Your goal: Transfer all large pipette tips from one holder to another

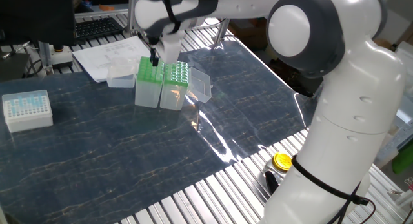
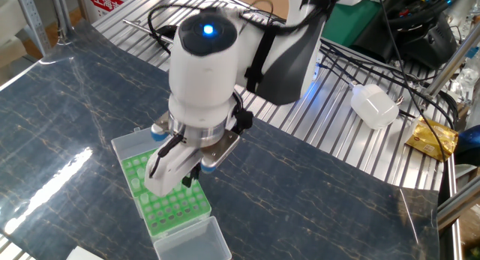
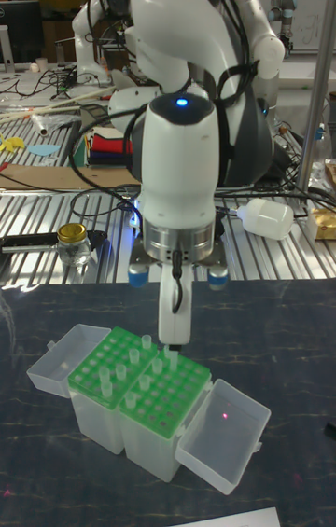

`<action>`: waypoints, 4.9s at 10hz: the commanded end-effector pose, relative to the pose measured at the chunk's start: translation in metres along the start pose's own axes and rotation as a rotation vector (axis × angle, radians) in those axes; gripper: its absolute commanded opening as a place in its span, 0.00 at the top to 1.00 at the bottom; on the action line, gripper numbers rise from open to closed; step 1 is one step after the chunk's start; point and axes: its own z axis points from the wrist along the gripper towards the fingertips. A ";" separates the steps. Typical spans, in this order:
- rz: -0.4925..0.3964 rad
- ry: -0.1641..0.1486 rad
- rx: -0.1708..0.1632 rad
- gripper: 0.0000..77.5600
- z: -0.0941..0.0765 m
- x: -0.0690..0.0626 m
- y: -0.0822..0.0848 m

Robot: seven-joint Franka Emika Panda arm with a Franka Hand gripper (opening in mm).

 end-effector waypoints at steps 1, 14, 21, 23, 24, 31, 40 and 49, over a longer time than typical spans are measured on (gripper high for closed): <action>-0.048 0.002 0.010 0.99 -0.031 0.007 0.008; -0.353 0.028 0.021 0.99 -0.098 0.011 0.005; -0.707 0.040 0.026 0.99 -0.126 -0.001 0.017; -0.808 0.042 0.026 0.99 -0.131 -0.007 0.019; -0.876 0.042 0.027 0.99 -0.134 -0.010 0.019; -1.144 0.058 0.057 0.99 -0.150 -0.025 0.014; -1.380 0.055 0.070 0.99 -0.157 -0.050 0.004; -1.520 0.060 0.062 0.99 -0.149 -0.072 0.001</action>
